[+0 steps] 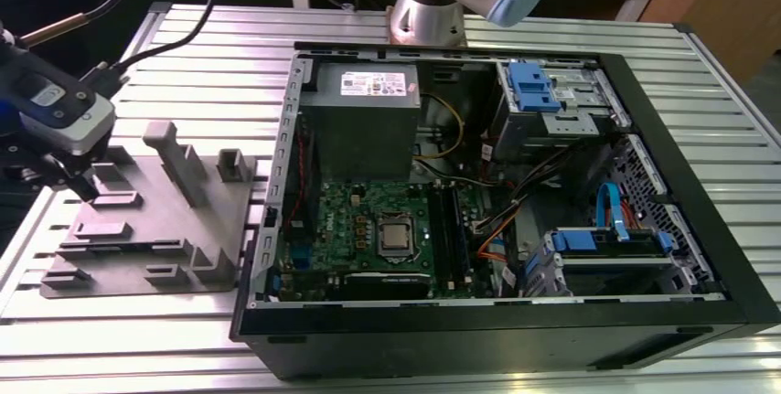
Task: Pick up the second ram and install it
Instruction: 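Pick up the second ram and move it above second insertion slot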
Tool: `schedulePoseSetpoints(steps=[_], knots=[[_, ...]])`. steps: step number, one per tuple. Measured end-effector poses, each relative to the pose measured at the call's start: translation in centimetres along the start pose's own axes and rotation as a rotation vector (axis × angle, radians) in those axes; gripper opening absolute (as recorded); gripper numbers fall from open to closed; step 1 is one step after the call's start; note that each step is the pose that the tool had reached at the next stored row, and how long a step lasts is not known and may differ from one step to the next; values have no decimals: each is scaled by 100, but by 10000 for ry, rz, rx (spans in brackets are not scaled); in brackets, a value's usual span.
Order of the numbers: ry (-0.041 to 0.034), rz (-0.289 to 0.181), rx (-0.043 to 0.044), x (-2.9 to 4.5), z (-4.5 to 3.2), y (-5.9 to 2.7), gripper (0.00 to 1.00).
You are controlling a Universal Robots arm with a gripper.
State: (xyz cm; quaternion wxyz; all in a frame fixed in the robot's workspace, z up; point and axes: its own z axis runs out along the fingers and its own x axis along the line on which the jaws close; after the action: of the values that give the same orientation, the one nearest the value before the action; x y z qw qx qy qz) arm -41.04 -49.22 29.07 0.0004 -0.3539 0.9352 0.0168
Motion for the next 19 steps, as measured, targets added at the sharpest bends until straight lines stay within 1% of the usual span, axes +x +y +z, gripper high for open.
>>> schedulePoseSetpoints(steps=[19], knots=[[113,-3443,-36,0,16,-1,7]])
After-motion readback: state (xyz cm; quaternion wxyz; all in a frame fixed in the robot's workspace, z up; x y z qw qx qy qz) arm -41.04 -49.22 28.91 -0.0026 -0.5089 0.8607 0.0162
